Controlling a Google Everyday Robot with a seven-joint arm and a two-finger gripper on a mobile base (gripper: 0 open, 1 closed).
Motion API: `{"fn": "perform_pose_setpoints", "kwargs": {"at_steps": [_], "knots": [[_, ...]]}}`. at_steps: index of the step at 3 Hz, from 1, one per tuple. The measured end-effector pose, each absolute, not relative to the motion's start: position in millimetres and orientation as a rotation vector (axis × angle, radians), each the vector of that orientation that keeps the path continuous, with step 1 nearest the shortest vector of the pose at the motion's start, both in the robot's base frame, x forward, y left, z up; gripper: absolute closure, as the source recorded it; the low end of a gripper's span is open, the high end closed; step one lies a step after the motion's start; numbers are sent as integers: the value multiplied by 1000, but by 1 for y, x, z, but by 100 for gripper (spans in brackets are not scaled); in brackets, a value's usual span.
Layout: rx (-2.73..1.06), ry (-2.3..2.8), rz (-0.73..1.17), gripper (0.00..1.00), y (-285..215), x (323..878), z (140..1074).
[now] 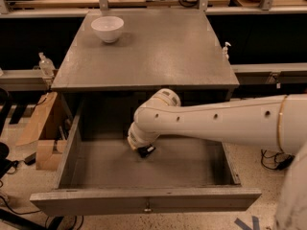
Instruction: Pick rxbar chocolate from top drawer and place on counter
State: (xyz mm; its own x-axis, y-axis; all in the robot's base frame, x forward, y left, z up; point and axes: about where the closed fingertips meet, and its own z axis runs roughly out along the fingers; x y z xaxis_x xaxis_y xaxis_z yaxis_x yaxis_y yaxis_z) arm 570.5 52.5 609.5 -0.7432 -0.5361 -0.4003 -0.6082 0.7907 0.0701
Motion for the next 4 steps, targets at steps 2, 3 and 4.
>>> {"fn": "perform_pose_setpoints", "kwargs": {"at_steps": [2,3,4], "knots": [[-811,2454,441,100,9,580,768],[-925,2366,422,100,-15,579,834],[-1070,2283,341,100,-36,571,881]]}}
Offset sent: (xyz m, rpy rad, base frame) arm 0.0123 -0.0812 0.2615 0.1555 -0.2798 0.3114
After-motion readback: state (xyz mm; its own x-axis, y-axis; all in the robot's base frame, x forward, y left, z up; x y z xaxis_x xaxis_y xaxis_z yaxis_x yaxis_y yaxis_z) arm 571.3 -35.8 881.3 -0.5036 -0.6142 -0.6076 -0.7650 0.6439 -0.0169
